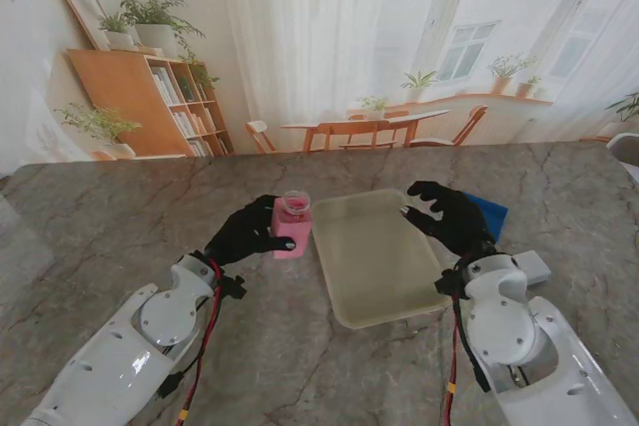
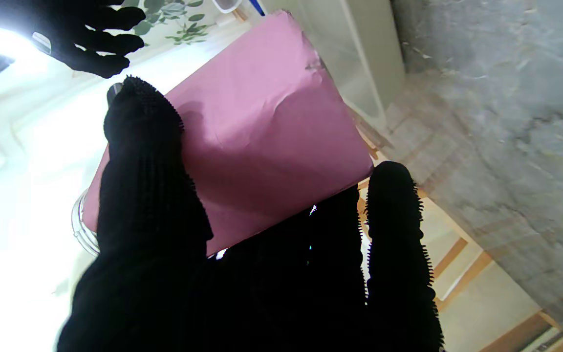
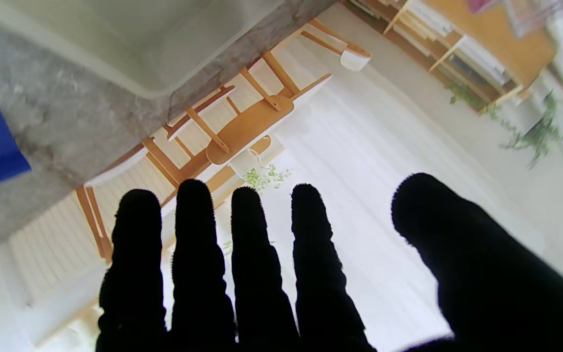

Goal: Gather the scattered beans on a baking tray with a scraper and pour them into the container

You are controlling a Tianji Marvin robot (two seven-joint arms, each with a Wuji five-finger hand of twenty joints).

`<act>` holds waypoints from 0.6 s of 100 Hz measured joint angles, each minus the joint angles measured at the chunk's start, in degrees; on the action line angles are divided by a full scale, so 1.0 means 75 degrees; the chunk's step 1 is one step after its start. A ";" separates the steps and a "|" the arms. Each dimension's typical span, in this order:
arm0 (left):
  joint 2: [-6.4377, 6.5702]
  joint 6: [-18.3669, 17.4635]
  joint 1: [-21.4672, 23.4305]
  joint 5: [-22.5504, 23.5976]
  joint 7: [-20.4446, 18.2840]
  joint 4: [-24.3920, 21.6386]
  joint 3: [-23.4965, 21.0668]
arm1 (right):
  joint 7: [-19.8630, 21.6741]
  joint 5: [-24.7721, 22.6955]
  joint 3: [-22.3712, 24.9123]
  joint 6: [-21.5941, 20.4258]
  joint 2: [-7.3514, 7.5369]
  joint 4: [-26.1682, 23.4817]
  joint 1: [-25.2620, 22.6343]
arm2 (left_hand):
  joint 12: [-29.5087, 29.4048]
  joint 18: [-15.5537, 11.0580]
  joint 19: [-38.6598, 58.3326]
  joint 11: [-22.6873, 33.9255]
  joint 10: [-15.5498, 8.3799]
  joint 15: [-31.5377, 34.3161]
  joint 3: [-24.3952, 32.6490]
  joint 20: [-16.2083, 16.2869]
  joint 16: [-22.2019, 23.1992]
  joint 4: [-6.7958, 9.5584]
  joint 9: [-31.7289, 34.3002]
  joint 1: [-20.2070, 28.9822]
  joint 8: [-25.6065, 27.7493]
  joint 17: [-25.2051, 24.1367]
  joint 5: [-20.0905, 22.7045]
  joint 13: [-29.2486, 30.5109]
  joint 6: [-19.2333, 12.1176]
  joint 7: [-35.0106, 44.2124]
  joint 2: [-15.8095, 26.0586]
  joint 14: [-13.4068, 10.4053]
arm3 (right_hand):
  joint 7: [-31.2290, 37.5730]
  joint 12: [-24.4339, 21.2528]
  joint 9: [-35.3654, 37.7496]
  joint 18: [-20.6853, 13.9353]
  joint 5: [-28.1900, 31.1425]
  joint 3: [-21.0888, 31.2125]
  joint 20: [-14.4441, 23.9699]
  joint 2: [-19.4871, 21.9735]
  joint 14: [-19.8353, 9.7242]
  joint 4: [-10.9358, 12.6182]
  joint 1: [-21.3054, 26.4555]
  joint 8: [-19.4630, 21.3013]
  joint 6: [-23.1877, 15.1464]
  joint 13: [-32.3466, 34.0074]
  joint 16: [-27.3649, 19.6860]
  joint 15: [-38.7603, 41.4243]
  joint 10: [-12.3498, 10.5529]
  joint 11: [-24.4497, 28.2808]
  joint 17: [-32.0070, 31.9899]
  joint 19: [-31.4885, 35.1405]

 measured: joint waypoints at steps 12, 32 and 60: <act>-0.0019 -0.0189 -0.0091 0.0261 0.0175 0.0003 0.0145 | 0.1116 -0.1158 0.0661 -0.0584 0.0277 -0.0315 -0.0123 | 0.0053 0.0019 0.0046 0.0000 0.0013 0.0004 -0.0003 0.0012 0.0008 0.0000 0.0031 -0.0002 -0.0001 0.0036 0.0015 0.0065 0.0005 0.0004 -0.0075 0.0017 | 0.0009 0.0001 0.0000 0.0000 0.0000 -0.0004 0.0011 0.0000 -0.0108 0.0000 -0.0007 0.0000 -0.0062 0.0017 0.0014 0.0035 -0.0064 0.0000 0.0089 0.0085; -0.0097 -0.0405 -0.0228 0.0170 0.0250 0.0106 0.0294 | 0.2593 -0.2524 0.1512 -0.1640 0.0771 -0.0445 -0.0152 | 0.0054 0.0024 0.0046 0.0000 0.0024 0.0008 -0.0003 0.0099 0.0096 0.0000 0.0094 -0.0002 -0.0001 0.0069 0.0016 0.0110 0.0006 0.0051 -0.0078 0.0030 | -0.0056 0.0130 -0.0304 -0.0031 -0.0209 -0.0069 0.0100 0.0000 -0.0286 0.0000 -0.0108 0.0007 -0.0102 0.0022 0.0115 0.0308 -0.0255 0.0329 0.0177 0.0212; -0.0120 -0.0480 -0.0219 0.0050 0.0160 0.0152 0.0222 | 0.3048 -0.4116 0.1876 -0.1487 0.1057 0.0024 -0.0051 | 0.0061 0.0026 0.0047 0.0000 0.0031 0.0009 -0.0003 0.0107 0.0111 0.0000 0.0110 -0.0002 -0.0001 0.0093 0.0024 0.0148 0.0006 0.0055 -0.0079 0.0045 | -0.0147 0.0746 -0.1613 -0.0159 -0.1011 -0.0058 0.0292 -0.0061 -0.0380 0.0000 -0.0248 0.0180 0.0112 -0.0393 0.0337 0.1394 -0.0178 0.1174 0.0152 0.0687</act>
